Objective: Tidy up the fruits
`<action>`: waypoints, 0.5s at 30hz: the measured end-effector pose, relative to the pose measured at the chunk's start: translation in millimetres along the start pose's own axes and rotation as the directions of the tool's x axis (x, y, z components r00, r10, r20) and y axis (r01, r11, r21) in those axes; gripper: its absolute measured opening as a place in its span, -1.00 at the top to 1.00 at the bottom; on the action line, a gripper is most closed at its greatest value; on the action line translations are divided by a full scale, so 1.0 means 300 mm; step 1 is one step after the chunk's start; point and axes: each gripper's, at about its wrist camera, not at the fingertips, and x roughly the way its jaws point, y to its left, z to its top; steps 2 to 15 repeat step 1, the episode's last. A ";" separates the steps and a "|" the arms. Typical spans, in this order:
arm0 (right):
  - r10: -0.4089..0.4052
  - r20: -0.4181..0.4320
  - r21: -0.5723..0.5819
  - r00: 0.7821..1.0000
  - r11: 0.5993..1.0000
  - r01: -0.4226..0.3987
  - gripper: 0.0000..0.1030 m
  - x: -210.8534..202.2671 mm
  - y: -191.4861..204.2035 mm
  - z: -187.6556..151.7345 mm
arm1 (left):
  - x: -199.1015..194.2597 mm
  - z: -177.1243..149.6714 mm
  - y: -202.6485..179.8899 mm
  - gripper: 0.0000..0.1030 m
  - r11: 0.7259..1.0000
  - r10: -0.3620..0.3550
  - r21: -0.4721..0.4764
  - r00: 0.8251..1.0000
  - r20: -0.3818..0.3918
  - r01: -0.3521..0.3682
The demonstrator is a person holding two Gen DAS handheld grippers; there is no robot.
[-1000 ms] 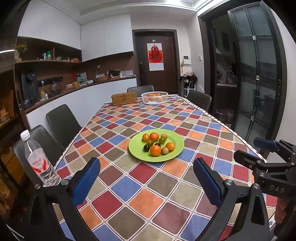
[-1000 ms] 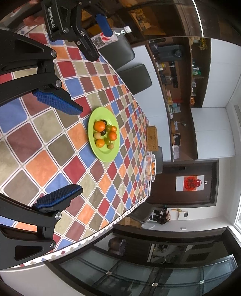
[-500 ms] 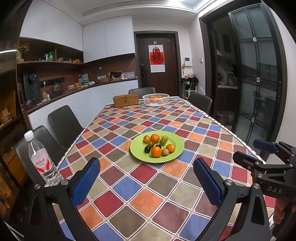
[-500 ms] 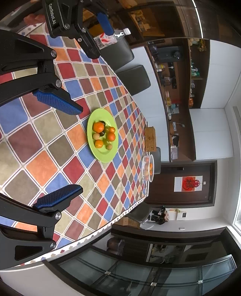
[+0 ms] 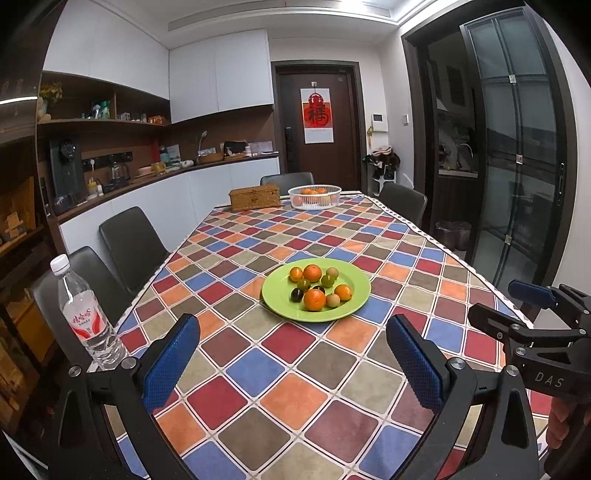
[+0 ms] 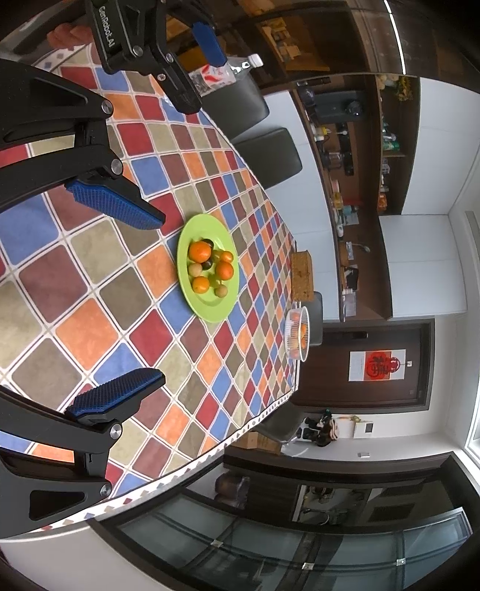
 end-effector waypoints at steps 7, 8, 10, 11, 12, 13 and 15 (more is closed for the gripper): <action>0.000 -0.001 0.001 1.000 1.000 0.000 -0.51 0.001 -0.001 -0.002 | 0.001 0.000 0.000 -1.00 1.000 0.001 0.000 1.000 -0.001 -0.001; 0.000 -0.001 0.001 1.000 1.000 0.000 -0.51 0.001 -0.001 -0.002 | 0.001 0.000 0.000 -1.00 1.000 0.001 0.000 1.000 -0.001 -0.001; 0.000 -0.001 0.001 1.000 1.000 0.000 -0.51 0.001 -0.001 -0.002 | 0.001 0.000 0.000 -1.00 1.000 0.001 0.000 1.000 -0.001 -0.001; 0.000 -0.001 0.001 1.000 1.000 0.000 -0.51 0.001 -0.001 -0.002 | 0.001 0.000 0.000 -1.00 1.000 0.001 0.000 1.000 -0.001 -0.001; 0.000 -0.001 0.001 1.000 1.000 0.000 -0.51 0.001 -0.001 -0.002 | 0.001 0.000 0.000 -1.00 1.000 0.001 0.000 1.000 -0.001 -0.001; 0.000 -0.001 0.001 1.000 1.000 0.000 -0.51 0.001 -0.001 -0.002 | 0.001 0.000 0.000 -1.00 1.000 0.001 0.000 1.000 -0.001 -0.001; 0.000 -0.001 0.001 1.000 1.000 0.000 -0.51 0.001 -0.001 -0.002 | 0.001 0.000 0.000 -1.00 1.000 0.001 0.000 1.000 -0.001 -0.001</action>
